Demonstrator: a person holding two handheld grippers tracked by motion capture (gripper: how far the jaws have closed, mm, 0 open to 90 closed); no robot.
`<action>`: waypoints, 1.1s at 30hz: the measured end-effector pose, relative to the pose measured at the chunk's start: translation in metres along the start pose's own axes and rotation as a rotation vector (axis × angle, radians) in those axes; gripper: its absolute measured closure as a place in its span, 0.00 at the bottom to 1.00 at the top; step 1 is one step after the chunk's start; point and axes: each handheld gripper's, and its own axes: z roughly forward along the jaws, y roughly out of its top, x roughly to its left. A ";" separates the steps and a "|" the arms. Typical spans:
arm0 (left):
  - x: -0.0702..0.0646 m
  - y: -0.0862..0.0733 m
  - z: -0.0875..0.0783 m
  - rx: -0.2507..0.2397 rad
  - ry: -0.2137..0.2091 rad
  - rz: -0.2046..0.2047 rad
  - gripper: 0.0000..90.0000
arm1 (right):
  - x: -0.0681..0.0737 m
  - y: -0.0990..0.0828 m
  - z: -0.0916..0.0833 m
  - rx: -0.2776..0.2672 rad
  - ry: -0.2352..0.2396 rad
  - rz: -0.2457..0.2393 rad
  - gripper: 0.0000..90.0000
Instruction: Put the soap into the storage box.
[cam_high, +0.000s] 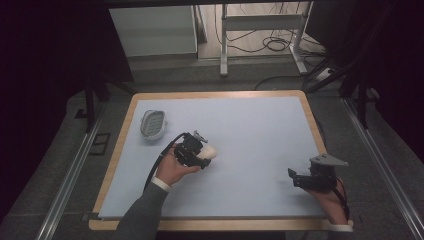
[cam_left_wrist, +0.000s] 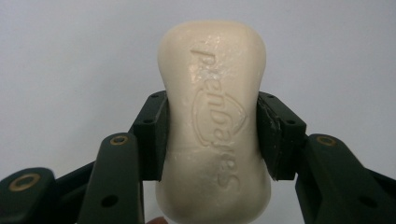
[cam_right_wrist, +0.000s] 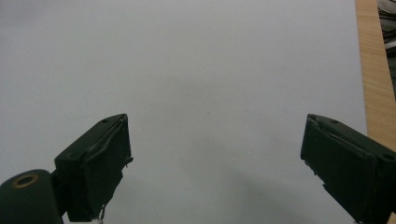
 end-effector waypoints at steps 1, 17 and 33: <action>0.002 -0.001 -0.001 0.001 0.002 -0.001 0.55 | 0.000 0.000 0.000 -0.001 0.001 0.001 0.09; 0.024 -0.005 -0.012 -0.006 0.034 -0.036 0.55 | 0.000 -0.001 0.001 0.006 0.000 0.003 0.09; 0.046 -0.009 -0.022 -0.013 0.060 -0.076 0.55 | 0.000 -0.001 0.001 0.009 -0.002 0.004 0.09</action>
